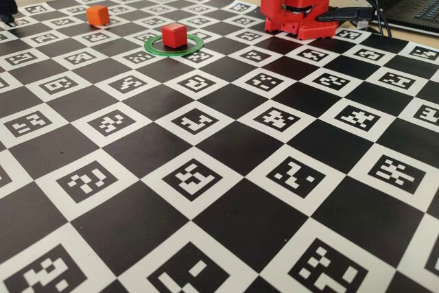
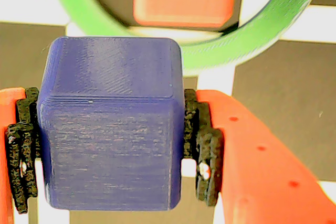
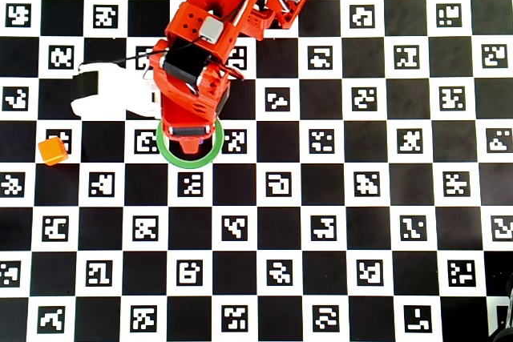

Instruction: Grab the red cube then put it in the green circle then put the blue cube on top and finally the orange cube on top

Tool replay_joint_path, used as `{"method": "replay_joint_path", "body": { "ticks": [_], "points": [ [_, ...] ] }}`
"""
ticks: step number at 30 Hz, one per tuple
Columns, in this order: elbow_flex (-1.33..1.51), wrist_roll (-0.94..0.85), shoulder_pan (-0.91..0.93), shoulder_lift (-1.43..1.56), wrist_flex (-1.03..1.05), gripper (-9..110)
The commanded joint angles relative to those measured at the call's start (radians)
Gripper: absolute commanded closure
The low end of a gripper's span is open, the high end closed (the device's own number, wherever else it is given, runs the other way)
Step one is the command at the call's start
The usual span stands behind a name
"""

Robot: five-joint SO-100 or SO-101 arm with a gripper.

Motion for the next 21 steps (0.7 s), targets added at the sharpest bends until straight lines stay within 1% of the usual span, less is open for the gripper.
{"method": "replay_joint_path", "body": {
  "ticks": [1, 21],
  "points": [
    [0.009, -0.018, 0.02, 0.002, -0.04, 98],
    [0.21, -0.06, 0.037, -0.021, -0.242, 98]
  ]
}}
